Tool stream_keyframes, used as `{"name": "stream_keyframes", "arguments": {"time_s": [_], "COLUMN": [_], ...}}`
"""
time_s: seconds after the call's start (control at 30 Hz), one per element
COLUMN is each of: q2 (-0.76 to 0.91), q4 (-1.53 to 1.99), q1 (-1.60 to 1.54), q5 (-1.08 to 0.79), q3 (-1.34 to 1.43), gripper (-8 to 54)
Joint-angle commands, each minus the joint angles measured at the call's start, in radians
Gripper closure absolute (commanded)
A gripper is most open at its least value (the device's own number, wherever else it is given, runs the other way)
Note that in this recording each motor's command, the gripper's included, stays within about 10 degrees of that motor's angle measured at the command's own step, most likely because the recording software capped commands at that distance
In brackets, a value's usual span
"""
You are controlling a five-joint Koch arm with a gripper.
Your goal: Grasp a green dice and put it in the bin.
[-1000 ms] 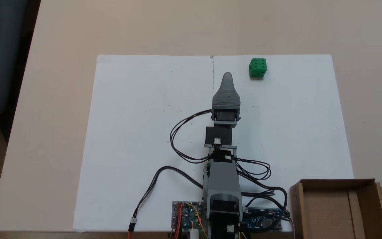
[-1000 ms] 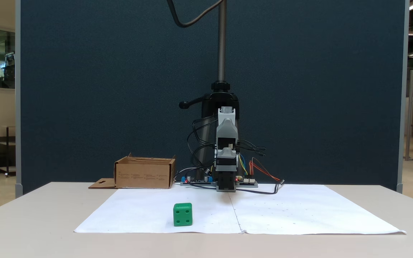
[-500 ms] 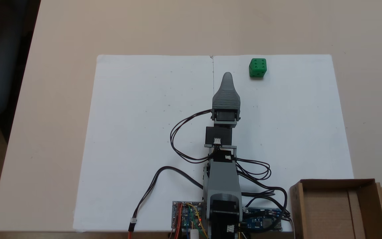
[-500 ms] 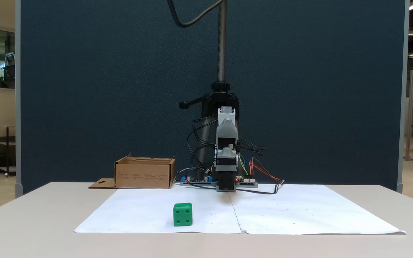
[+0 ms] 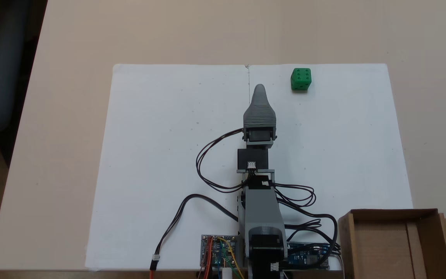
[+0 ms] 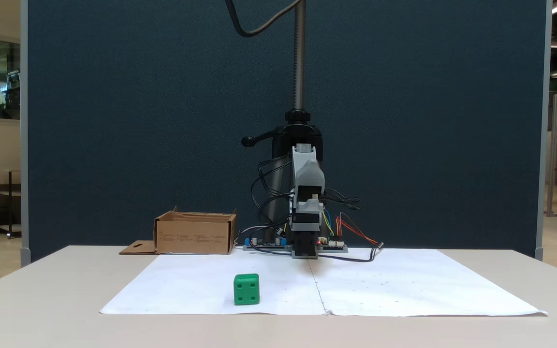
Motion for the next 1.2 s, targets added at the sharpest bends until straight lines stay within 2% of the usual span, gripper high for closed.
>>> {"name": "stream_keyframes", "arguments": {"time_s": [0.0, 0.3, 0.53, 0.77, 0.93, 1.17], "q2": [0.109, 0.109, 0.112, 0.106, 0.1, -0.241], "q4": [-0.025, 0.026, 0.507, 0.989, 1.322, 1.793], "q1": [-0.021, -0.037, -0.029, -0.006, -0.012, 0.002], "q5": [-0.021, -0.032, -0.034, -0.034, -0.034, -0.034], "q3": [0.067, 0.021, -0.258, -0.71, -0.876, -1.328], "gripper": [1.3, 4.1, 4.1, 3.8, 1.8, 2.2]}}
